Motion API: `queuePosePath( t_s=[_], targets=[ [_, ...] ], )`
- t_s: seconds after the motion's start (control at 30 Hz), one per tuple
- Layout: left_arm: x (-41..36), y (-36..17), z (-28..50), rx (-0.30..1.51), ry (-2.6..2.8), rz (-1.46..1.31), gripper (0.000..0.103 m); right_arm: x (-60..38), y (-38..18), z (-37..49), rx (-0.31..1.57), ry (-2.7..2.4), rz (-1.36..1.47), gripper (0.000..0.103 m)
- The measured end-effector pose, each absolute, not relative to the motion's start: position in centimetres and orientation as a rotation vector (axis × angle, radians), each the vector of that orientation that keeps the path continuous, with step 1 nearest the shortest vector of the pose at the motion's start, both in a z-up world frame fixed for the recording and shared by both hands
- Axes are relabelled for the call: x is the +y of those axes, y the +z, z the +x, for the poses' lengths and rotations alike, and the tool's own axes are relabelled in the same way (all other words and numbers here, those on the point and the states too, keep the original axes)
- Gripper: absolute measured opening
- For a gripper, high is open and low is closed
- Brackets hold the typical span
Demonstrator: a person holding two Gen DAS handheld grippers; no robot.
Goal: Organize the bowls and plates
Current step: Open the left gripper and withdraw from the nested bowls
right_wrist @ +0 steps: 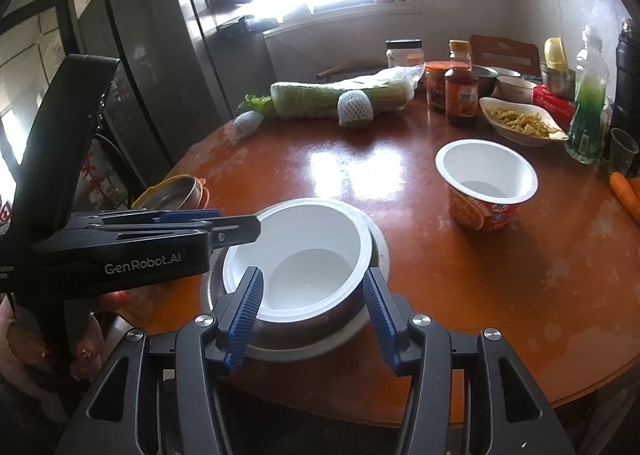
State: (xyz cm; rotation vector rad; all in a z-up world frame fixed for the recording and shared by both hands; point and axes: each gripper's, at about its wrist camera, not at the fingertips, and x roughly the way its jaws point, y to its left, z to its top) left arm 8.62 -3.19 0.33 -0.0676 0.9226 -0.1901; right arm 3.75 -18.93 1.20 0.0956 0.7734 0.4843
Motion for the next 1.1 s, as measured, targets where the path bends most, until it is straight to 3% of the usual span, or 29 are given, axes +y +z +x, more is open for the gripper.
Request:
queuePosePath(
  t_s=[0.23, 0.4, 1.1],
  targets=[
    [-3.7, 1.5, 8.6, 0.896, -0.194, -0.068, 0.051, -20.3, 2.1, 3.5, 0.738, 0.448, 0.104, 0.058],
    [-4.9, 2.5, 9.2, 0.878, -0.201, -0.049, 0.059, -21.4, 3.1, 3.7, 0.704, 0.412, 0.104, 0.059],
    [-12.6, 5.2, 15.1, 0.83, -0.262, 0.018, 0.065, -29.8, 3.8, 7.7, 0.653, 0.26, 0.19, 0.07]
  ],
)
